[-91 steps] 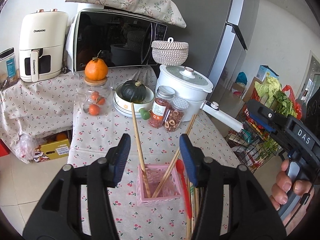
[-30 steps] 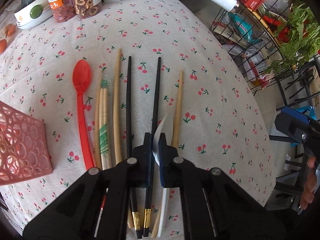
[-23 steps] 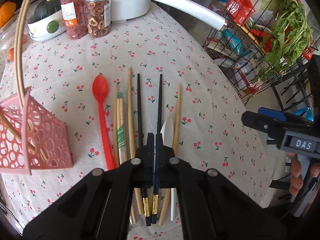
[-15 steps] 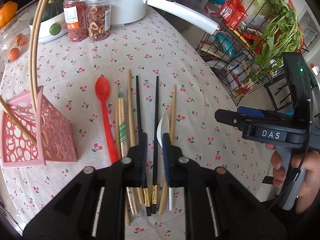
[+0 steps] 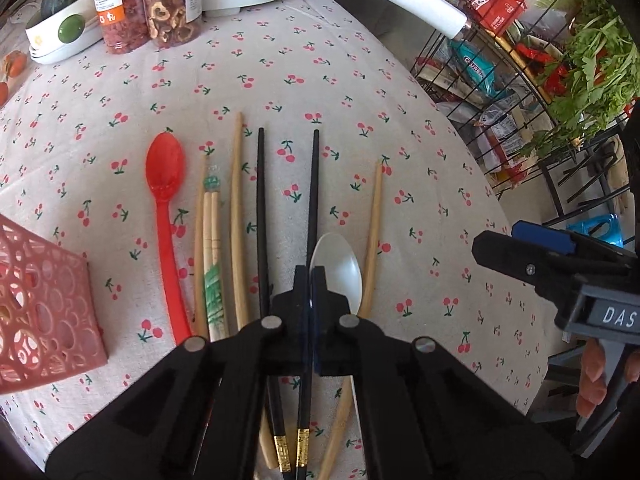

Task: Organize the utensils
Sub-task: 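Lift the white spoon with the left gripper while the right gripper grasps a wooden chopstick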

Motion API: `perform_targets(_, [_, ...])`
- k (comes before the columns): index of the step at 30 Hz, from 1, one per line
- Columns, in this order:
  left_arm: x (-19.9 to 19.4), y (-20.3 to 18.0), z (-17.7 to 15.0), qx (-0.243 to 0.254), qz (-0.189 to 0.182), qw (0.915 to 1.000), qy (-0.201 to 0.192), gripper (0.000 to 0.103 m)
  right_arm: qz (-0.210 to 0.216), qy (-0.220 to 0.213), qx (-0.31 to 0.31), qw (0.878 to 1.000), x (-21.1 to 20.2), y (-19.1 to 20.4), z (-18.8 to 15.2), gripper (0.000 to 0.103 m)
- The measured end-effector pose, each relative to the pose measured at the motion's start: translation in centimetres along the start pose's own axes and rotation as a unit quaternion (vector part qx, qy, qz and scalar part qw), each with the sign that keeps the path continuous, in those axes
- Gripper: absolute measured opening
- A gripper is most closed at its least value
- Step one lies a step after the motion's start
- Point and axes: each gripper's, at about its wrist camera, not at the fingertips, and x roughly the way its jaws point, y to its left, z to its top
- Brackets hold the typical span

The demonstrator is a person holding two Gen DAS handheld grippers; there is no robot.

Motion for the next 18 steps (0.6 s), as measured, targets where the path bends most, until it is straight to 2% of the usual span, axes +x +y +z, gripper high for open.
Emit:
perform_targets(6, [-6.0,0.9,-1.3,0.013,0.011,0.9976,-0.068,0.002,0.009,0.003,-0.003,1.0,0.6,1.5,0.2,0.082])
perform_targets(13, [-13.9,3.0,-4.0,0.011,0.034,0.9882,-0.149,0.002,0.028,0.002,-0.025,0.999,2.6,4.8,0.6,0.08])
perform_targets(16, [-15.8,4.1,-5.5,0.014,0.046,0.9835,-0.175,0.002,0.015,0.0,-0.032,0.999,3.9,5.8,1.1,0.07])
perform_targets(18, [-16.3,5.0,-6.1,0.005,0.05,0.9813,-0.186,0.002,0.008,0.005,-0.027,1.0,5.0,6.1,1.3,0.056])
